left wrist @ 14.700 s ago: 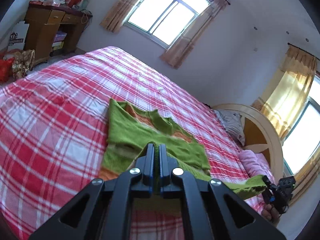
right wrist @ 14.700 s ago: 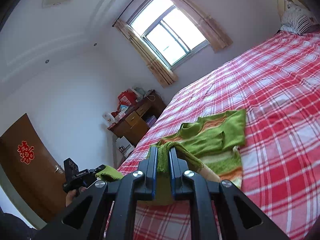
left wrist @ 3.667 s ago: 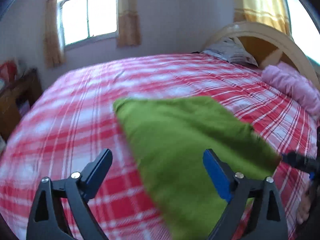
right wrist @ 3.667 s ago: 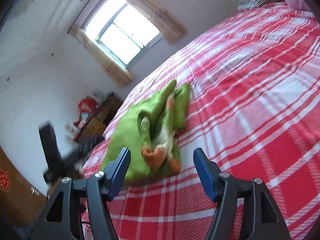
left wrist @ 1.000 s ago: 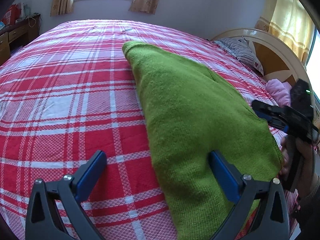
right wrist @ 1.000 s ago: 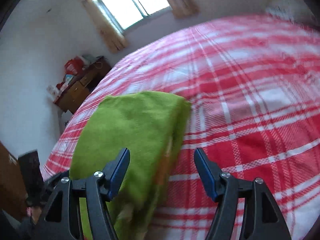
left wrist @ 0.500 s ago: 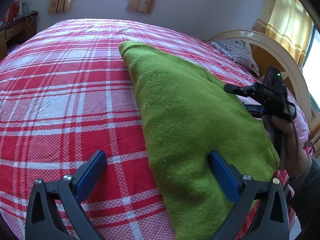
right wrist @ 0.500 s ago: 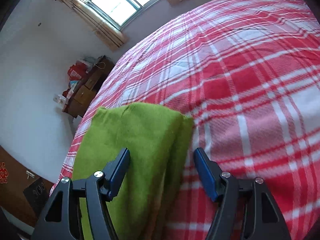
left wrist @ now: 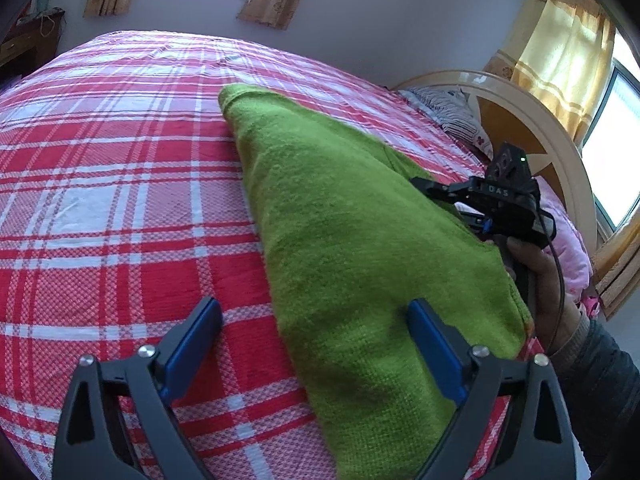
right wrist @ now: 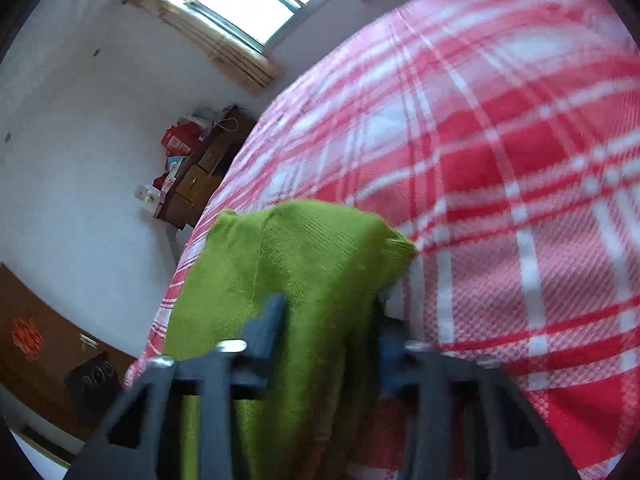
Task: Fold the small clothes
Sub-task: 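Close the right gripper on the end of the folded sweater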
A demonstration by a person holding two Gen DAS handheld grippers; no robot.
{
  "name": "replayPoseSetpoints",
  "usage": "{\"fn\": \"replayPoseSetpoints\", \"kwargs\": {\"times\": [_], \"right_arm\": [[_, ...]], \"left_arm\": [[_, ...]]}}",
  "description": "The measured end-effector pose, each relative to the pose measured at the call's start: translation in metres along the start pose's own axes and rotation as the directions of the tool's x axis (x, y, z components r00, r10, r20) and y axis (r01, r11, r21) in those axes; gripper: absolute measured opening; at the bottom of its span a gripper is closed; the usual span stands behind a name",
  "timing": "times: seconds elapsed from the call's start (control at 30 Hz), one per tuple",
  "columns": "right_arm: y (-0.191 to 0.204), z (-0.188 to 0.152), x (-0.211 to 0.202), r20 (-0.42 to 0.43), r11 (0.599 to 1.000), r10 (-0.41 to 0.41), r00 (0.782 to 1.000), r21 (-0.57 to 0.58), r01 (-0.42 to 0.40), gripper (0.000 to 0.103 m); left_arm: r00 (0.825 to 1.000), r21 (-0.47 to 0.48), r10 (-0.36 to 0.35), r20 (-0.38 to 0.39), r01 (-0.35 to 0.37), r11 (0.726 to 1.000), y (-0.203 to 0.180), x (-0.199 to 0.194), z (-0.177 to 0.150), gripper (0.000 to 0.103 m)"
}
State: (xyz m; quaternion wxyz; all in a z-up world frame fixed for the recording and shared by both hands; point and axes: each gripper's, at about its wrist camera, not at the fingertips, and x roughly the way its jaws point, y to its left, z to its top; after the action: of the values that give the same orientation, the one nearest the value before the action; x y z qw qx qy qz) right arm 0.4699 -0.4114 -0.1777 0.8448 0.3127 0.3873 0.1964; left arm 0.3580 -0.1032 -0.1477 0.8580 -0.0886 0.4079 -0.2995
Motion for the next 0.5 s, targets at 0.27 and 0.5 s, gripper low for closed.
{"fn": "replayPoseSetpoints", "kwargs": {"times": [0.27, 0.5], "right_arm": [[0.014, -0.011, -0.013, 0.086, 0.997, 0.017, 0.996, -0.080, -0.010, 0.023], [0.018, -0.007, -0.011, 0.090, 0.995, -0.007, 0.996, -0.102, 0.016, 0.022]], "left_arm": [[0.999, 0.094, 0.033, -0.037, -0.030, 0.995, -0.025, 0.007, 0.000, 0.062], [0.998, 0.083, 0.058, -0.015, -0.057, 0.995, -0.027, -0.002, 0.002, 0.041]]}}
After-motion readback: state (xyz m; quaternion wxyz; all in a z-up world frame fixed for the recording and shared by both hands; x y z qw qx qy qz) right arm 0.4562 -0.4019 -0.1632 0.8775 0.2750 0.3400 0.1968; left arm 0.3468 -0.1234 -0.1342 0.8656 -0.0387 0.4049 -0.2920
